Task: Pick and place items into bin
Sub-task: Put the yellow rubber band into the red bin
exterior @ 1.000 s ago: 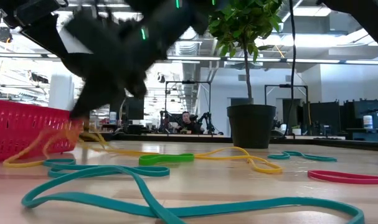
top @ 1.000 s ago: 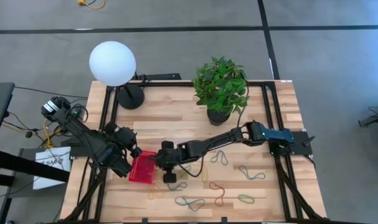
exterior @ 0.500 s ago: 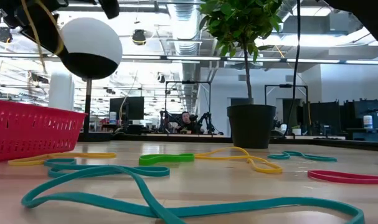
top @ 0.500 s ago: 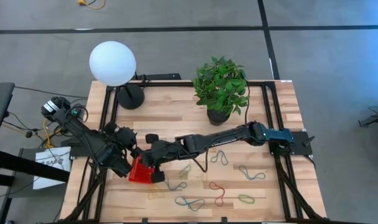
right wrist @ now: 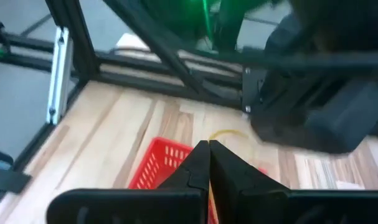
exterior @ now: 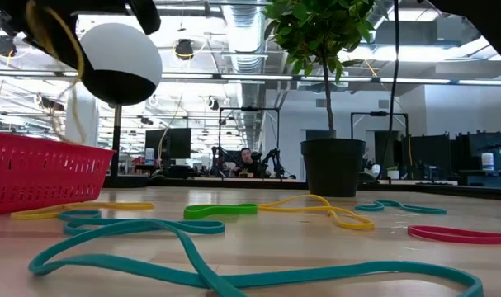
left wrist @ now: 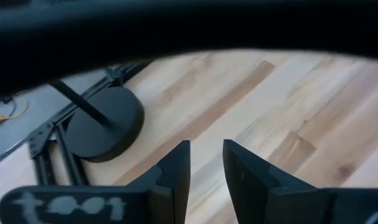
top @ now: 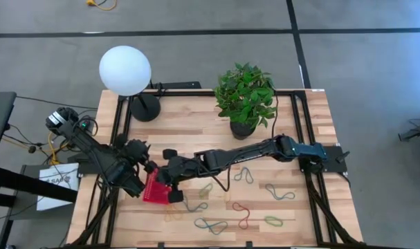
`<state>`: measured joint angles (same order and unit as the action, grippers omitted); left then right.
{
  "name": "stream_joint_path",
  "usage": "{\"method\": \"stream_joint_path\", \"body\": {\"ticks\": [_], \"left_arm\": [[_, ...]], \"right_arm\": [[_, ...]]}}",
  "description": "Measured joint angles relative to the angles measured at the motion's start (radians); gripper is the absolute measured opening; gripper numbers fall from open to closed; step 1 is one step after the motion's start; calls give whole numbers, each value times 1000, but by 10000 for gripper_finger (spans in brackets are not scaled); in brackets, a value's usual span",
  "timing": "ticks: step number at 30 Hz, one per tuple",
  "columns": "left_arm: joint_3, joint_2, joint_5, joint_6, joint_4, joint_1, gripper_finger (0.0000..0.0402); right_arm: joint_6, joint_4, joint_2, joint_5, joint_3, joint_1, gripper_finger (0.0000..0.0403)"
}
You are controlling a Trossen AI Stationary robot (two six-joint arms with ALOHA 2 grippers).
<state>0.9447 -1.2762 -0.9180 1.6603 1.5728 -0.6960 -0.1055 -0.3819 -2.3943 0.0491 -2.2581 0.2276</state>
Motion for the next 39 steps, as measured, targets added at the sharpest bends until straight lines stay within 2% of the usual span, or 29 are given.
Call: {"method": "stream_joint_path", "body": {"ticks": [13, 24, 29, 33, 39], "left_arm": [[0, 56, -23, 3, -2, 0, 87], [0, 114, -33, -57, -1, 0, 87], [0, 114, -32, -65, -20, 0, 87], [0, 114, -5, -179, -172, -3, 87], [0, 108, 124, -614, -626, -21, 87]], "right_arm": [[0, -6, 0, 0, 0, -7, 9], [0, 9, 0, 0, 0, -10, 95], [1, -1, 0, 1, 0, -10, 116], [4, -195, 11, 1, -8, -10, 118], [87, -511, 80, 2, -19, -9, 118]]}}
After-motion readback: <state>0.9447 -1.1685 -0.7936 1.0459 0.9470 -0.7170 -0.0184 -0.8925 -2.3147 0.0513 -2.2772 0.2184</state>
